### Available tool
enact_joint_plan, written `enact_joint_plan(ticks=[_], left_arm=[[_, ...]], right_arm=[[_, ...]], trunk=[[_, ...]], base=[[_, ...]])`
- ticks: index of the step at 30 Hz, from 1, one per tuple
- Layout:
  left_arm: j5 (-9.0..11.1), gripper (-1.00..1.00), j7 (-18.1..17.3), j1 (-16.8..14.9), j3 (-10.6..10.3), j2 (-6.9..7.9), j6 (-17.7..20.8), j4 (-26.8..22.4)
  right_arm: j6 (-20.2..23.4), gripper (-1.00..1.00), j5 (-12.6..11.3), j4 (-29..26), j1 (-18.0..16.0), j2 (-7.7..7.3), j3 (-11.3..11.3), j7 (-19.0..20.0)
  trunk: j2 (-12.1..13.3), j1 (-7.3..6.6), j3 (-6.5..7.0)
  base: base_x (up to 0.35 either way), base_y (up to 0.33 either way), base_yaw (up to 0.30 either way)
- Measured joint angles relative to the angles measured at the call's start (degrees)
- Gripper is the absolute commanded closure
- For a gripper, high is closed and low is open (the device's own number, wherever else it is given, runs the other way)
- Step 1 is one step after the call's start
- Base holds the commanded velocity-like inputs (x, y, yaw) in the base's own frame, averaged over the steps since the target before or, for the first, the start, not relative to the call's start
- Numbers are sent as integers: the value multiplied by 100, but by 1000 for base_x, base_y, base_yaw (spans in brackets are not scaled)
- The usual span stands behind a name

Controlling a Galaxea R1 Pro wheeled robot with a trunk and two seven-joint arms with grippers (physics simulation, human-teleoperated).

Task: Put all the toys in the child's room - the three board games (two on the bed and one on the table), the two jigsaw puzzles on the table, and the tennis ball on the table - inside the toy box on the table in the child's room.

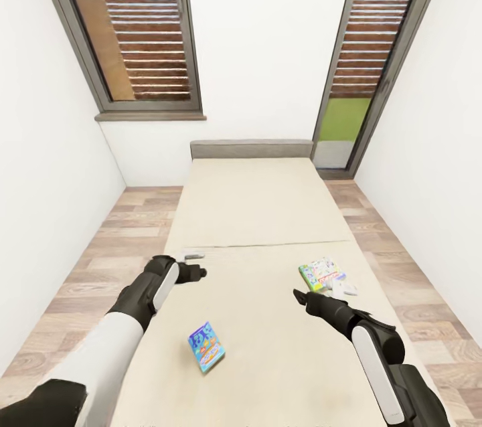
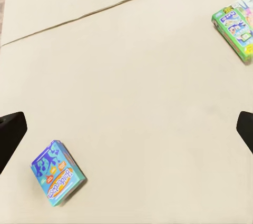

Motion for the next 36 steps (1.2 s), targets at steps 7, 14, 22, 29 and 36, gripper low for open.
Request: enact_joint_plan(ticks=[7,14,22,29,36], left_arm=[[6,-100,22,-820,24,-2,-677,1325],[-2,-100,27,-939,30,-20,-977,1611],[-7,-100,27,-950,24,-21,-1023,1649],[-14,-100,27,-951,8,-41,-1030,1652],[-5,-100,33,-976,8,-238,-998,1607]], right_arm=[[5,-100,2,0,0,-7,0,-7],[10,-100,2,2,-5,0,0,-8],[14,-100,-12,2,-1,7,-7,3],[14,-100,-24,2,-7,12,-9,7],[16,-100,-25,2,-9,6,-9,6]], trunk=[[-1,0,-66],[-1,0,-132],[-1,0,-206],[-1,0,-272],[-1,0,-338]], base=[[0,0,0],[0,0,0],[0,0,0],[0,0,0],[0,0,0]])
